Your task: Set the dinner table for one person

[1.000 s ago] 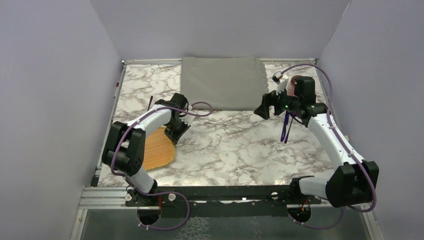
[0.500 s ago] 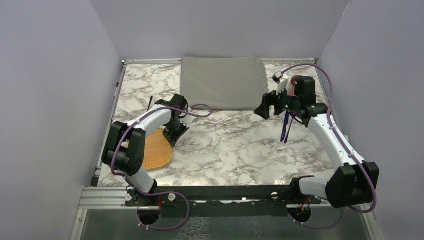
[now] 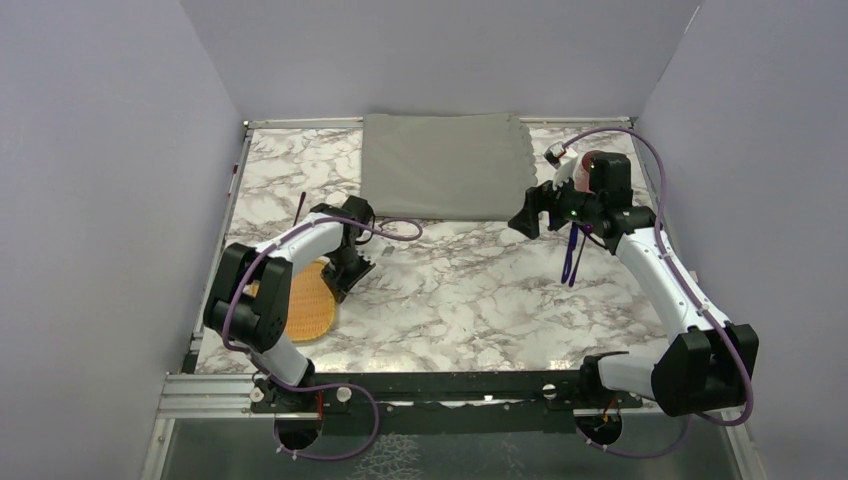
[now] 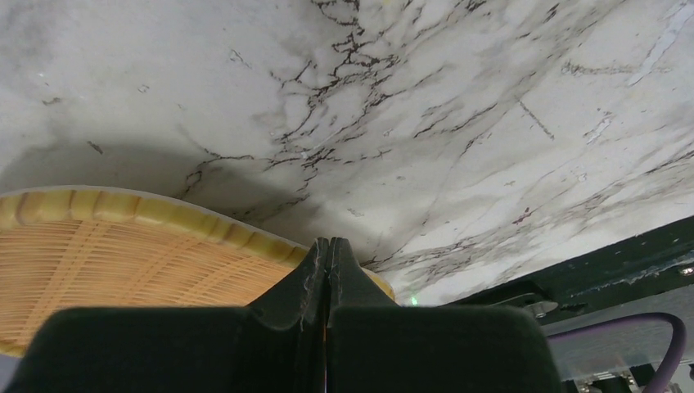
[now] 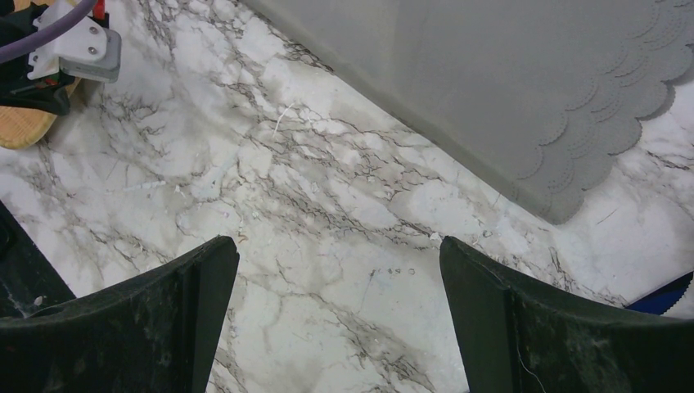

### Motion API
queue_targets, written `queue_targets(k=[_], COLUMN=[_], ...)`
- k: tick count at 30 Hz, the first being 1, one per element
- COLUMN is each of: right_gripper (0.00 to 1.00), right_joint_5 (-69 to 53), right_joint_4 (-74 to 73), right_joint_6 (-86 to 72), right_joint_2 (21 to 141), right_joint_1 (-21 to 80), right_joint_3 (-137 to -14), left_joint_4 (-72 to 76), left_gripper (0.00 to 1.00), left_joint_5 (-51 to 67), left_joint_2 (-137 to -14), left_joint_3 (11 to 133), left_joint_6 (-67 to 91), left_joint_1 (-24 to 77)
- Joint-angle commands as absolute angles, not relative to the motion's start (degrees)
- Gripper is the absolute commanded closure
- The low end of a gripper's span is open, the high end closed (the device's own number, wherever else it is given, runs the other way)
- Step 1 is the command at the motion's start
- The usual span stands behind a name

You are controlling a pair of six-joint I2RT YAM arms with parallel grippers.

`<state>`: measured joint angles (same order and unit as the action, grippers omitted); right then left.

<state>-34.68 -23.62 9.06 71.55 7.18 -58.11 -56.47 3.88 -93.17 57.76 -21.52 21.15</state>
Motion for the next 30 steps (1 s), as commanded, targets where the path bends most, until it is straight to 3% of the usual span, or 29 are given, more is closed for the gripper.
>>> queue_targets(k=[1,18,25,30], right_gripper=[0.02,0.0,0.0,0.0], right_joint_5=[-34.9,-33.1,-29.4,-23.5], right_joint_4=[-22.9,-22.2,-22.9,-24.8], right_joint_6=[9.7,8.8,7.2,6.2], right_joint_2=[70.3,70.5,73.5,78.6], right_joint_1=[7.2,7.2,7.3,7.2], right_joint_3=[-58.5,-58.4,-59.6,-62.1], left_joint_4=[-58.3,-54.6,-45.8,-38.7], left_gripper=[1.0,0.99,0.57,0.5], left_joint_5=[2.3,3.9,2.9,1.2], left_joint_2=[-90.8,-84.3,-85.9,-88.3], left_joint_3=[56.9,64.9,69.2,69.7], left_joint_6=[-22.6,-18.8,-14.2,-12.2], left_joint_1=[21.3,21.4,21.3,21.3])
